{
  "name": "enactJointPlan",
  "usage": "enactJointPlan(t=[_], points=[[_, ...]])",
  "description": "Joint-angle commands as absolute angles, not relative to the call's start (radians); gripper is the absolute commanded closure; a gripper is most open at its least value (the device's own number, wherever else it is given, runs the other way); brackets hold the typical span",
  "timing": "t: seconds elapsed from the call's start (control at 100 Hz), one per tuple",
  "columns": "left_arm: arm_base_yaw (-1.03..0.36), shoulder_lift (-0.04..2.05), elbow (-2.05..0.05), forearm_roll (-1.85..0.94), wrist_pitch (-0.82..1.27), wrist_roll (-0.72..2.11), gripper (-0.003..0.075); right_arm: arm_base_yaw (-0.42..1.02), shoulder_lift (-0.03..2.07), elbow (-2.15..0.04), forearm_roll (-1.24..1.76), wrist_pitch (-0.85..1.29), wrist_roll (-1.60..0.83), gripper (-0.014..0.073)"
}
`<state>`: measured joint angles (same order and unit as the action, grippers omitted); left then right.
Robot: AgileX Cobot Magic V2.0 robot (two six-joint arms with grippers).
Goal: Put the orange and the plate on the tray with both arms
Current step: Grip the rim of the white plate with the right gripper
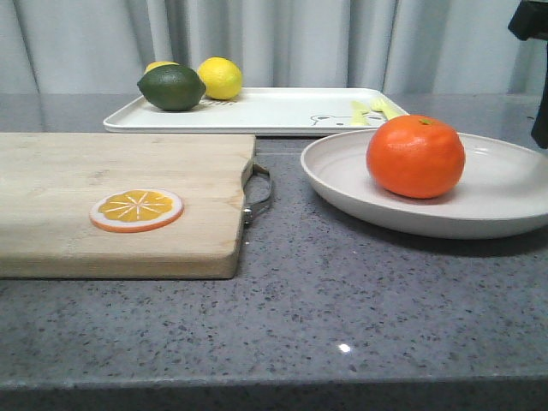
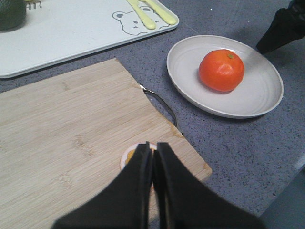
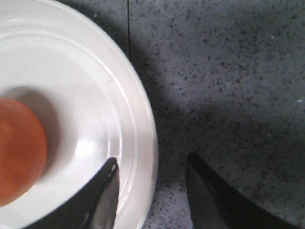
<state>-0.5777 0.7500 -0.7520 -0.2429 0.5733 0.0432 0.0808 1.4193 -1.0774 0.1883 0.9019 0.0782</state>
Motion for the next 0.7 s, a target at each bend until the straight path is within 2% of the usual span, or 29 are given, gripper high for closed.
enactJointPlan(t=[0.0,0.32,0.4,0.61,0.69], points=[[-0.574,0.745,-0.777,-0.257,0.498,0.036,0.0739,0.08,1.41,-1.111,0.21,0.878,0.061,0.0244],[-0.574,0.745,-0.777,-0.257,0.498,0.036,0.0739,0.08,1.461,-1.111,0.21,0.866,0.061,0.0244],[-0.574,0.745,-0.777,-0.257,0.498,0.036,0.0739,0.08,1.464,-1.111,0.21,0.858,0.061,0.0268],[-0.574,0.745,-0.777,-0.257,0.498,0.036,0.0739,0.08,1.464,-1.111,0.214,0.853,0.061,0.0527],[-0.574,0.745,-0.777,-0.257,0.498,0.036,0.0739,0.08,1.464,-1.111,0.214,0.859,0.061,0.0601]])
